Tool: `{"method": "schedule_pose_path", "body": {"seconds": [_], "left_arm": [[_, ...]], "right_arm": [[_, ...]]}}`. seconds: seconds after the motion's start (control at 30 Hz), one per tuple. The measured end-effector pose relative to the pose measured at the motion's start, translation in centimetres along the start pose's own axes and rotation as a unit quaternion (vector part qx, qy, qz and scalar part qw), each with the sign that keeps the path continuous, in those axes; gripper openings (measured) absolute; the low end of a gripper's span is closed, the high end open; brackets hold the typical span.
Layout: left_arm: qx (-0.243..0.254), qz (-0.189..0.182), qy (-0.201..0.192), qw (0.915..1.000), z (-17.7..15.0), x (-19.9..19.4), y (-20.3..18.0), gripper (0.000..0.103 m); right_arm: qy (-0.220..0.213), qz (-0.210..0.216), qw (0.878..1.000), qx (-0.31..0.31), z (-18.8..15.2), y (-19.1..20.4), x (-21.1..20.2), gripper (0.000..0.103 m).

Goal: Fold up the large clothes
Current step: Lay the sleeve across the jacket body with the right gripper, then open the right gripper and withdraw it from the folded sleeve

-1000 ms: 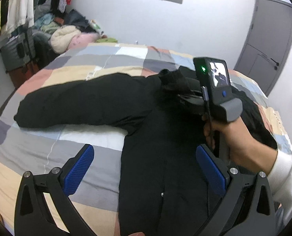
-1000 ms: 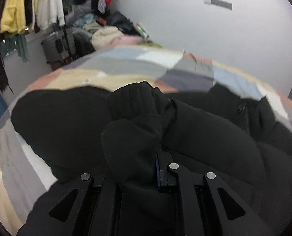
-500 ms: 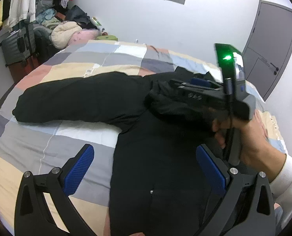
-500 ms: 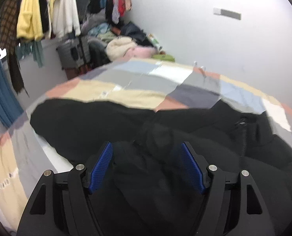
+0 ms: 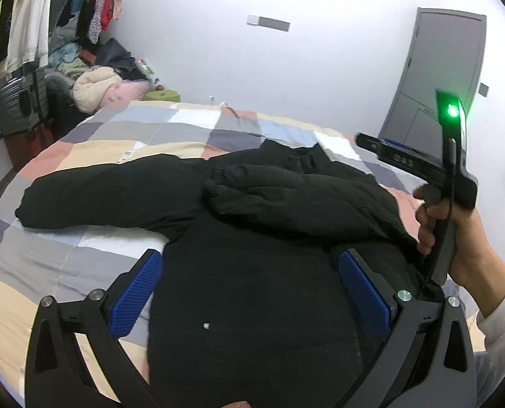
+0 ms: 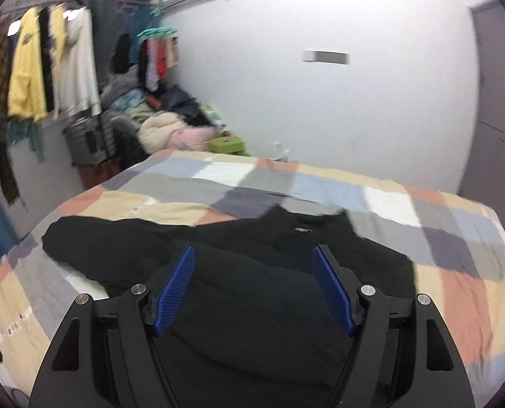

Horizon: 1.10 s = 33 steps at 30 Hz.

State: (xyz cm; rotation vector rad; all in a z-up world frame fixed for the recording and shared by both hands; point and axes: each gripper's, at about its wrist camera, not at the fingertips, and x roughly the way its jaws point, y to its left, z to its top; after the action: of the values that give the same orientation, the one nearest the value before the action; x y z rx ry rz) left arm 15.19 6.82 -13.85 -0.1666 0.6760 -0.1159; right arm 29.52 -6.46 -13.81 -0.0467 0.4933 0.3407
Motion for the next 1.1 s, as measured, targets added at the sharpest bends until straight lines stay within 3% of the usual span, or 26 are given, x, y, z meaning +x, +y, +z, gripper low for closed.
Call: {"method": "schedule_pose_path", "body": {"seconds": [0.13, 0.4, 0.6, 0.7, 0.8, 1.0, 1.1], "left_arm": [[0.011, -0.005, 0.005, 0.9999, -0.2, -0.3, -1.8, 0.103], [0.022, -0.020, 0.002, 0.9996, -0.1, -0.5, -5.6, 0.103], [0.029, -0.006, 0.002, 0.9995, -0.7, -0.2, -7.4, 0.103], [0.032, 0.005, 0.008, 0.9994, -1.1, 0.2, -8.0, 0.103], [0.032, 0.013, 0.017, 0.9993, -1.3, 0.8, -8.4, 0.103], [0.027, 0.016, 0.020, 0.9993, -1.2, 1.2, -9.0, 0.103], [0.024, 0.015, 0.022, 0.9994, -1.2, 1.3, -8.9, 0.103]], "right_arm": [[-0.005, -0.020, 0.998, 0.054, -3.0, -5.1, -2.7, 0.071], [0.042, -0.069, 0.990, 0.116, -9.2, -13.1, -4.7, 0.071], [0.104, -0.060, 0.986, 0.113, -13.0, -14.9, -2.1, 0.066], [0.127, -0.067, 0.984, 0.101, -14.2, -15.4, -0.7, 0.059], [0.151, -0.085, 0.981, 0.092, -14.8, -15.7, 0.8, 0.047], [0.160, -0.093, 0.980, 0.067, -15.4, -15.3, 2.1, 0.042], [0.157, -0.099, 0.981, 0.053, -15.2, -14.9, 2.5, 0.031]]}}
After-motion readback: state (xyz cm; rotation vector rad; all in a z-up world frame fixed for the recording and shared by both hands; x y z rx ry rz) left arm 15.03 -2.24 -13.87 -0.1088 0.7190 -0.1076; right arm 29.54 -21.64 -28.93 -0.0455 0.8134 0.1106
